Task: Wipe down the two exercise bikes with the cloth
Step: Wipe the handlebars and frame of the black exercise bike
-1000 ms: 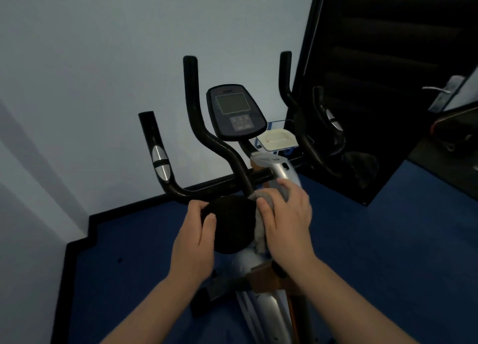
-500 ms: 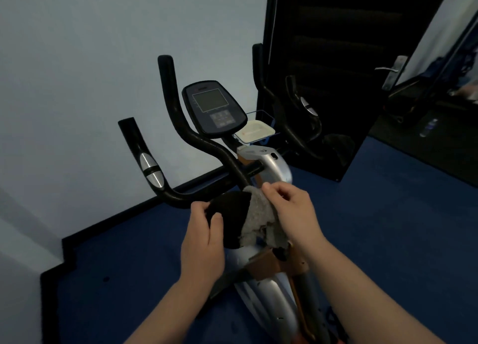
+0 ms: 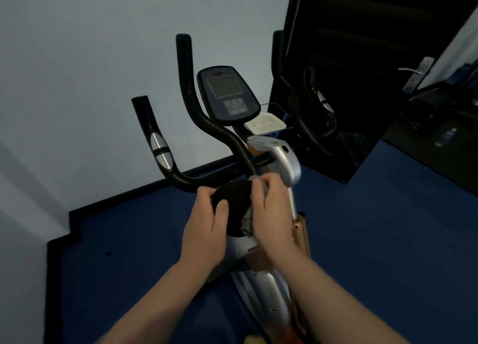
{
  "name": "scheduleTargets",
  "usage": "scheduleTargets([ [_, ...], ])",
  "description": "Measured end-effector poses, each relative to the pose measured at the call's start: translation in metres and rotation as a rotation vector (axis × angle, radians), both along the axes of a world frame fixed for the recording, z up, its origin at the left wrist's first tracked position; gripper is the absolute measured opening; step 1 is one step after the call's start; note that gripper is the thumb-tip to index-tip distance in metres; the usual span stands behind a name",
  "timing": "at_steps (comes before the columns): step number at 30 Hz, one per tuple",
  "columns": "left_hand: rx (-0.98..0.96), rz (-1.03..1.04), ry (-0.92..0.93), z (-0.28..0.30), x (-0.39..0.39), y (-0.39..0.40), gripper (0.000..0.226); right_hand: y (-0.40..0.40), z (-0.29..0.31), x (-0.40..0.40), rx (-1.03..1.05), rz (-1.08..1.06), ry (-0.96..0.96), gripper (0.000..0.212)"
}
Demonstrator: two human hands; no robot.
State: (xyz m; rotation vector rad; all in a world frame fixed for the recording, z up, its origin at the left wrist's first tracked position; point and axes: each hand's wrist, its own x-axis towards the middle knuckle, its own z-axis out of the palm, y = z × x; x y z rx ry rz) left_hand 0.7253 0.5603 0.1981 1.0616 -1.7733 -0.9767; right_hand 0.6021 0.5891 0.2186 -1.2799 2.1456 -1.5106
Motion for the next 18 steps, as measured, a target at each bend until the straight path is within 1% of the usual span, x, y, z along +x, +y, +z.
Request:
scheduleTargets([
  [3,0.012,0.034,0.024,-0.001,-0.002,0.002,0.024,0.024,-0.017,0.01,-0.042,0.002,-0.161,0.035],
  [4,0.01,0.043,0.024,-0.001,-0.003,0.002,0.025,0.024,-0.019,0.008,-0.029,0.031,-0.169,0.04],
  [6,0.007,0.05,0.02,-0.002,-0.004,0.0,0.024,0.017,-0.018,-0.003,0.004,0.084,-0.109,0.045],
  [8,0.013,0.055,0.019,-0.003,-0.004,0.0,0.022,0.012,-0.015,-0.008,-0.008,0.101,-0.083,0.045],
  [12,0.038,0.092,0.027,-0.005,-0.006,0.003,0.025,0.015,-0.02,-0.007,-0.078,0.098,-0.182,0.041],
  [14,0.045,0.103,0.026,-0.004,-0.006,0.004,0.026,0.017,-0.014,-0.014,-0.069,0.105,-0.197,0.037],
  [18,0.05,0.101,0.026,-0.001,-0.005,0.005,0.023,0.002,0.018,-0.042,-0.077,0.134,-0.042,0.024],
])
